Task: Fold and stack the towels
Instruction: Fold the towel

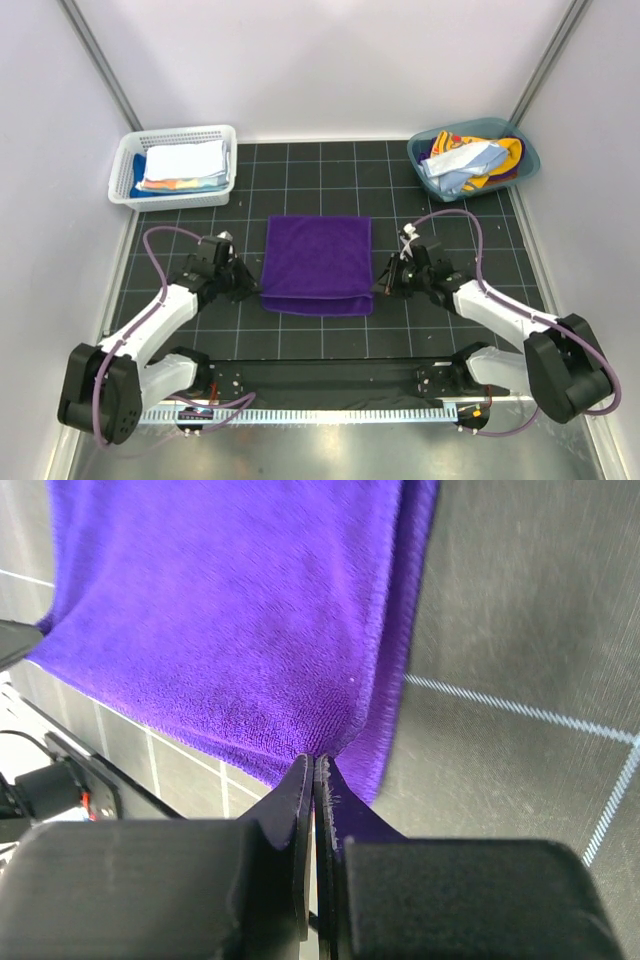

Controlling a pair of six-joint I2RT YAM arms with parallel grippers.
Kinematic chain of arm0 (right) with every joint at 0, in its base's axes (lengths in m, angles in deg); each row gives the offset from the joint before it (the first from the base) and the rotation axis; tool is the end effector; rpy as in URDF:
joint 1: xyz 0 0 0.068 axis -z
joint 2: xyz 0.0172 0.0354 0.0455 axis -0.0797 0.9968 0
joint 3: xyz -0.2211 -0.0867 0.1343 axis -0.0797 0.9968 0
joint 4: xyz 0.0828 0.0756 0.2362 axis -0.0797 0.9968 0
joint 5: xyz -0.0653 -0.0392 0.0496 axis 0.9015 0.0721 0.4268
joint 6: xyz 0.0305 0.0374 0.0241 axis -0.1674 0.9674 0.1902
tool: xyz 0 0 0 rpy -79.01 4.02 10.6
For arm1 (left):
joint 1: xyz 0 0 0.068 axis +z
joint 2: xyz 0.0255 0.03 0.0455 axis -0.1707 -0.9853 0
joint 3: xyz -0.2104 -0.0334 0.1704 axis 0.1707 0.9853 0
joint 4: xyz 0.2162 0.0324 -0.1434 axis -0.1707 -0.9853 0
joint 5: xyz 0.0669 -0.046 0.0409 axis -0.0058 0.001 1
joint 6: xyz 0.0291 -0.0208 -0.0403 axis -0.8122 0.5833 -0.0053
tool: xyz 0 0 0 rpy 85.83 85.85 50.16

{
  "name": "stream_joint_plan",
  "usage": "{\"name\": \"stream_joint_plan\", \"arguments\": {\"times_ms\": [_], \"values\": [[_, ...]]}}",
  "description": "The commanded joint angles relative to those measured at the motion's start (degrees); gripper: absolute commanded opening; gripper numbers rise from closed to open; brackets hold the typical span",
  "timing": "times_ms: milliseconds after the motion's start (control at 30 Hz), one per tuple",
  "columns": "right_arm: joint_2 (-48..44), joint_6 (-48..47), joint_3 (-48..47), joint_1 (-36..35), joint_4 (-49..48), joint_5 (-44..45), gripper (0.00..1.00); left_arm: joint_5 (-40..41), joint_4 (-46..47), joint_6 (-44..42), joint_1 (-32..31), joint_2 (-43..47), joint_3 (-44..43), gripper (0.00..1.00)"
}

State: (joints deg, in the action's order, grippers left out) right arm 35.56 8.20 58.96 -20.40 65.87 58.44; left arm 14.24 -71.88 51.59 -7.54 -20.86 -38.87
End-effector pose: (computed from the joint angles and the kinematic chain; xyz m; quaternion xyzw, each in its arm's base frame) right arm 0.1923 0.1026 0.1718 0.0399 0.9124 0.3296 0.2392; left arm 0.1874 -0.0661 0.1848 -0.2158 0.9205 -0.2482 0.2109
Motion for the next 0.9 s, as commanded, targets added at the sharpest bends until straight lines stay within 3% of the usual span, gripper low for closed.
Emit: {"name": "stream_joint_plan", "arguments": {"times_ms": [0,333,567,667,867], "values": [[1.6,0.9,1.4,-1.1,-3.2,1.8,0.02,-0.8,3.8,-0.5,-0.1,-1.3,1.3,0.04],[6.2,1.3,3.6,-2.6,-5.9,2.6,0.09,-0.8,7.6,0.0,-0.2,-4.7,4.2,0.04],[5.8,1.1,3.9,-2.8,-5.8,2.9,0.2,-1.0,8.9,0.1,-0.3,-5.8,5.1,0.08],[4.9,0.5,3.6,-2.8,-4.3,3.2,0.27,-1.3,8.5,0.3,-0.3,-5.1,5.0,0.14],[0.7,-0.1,2.1,-2.8,2.0,4.4,0.44,0.0,4.2,0.1,-0.4,-2.1,4.1,0.4]]}}
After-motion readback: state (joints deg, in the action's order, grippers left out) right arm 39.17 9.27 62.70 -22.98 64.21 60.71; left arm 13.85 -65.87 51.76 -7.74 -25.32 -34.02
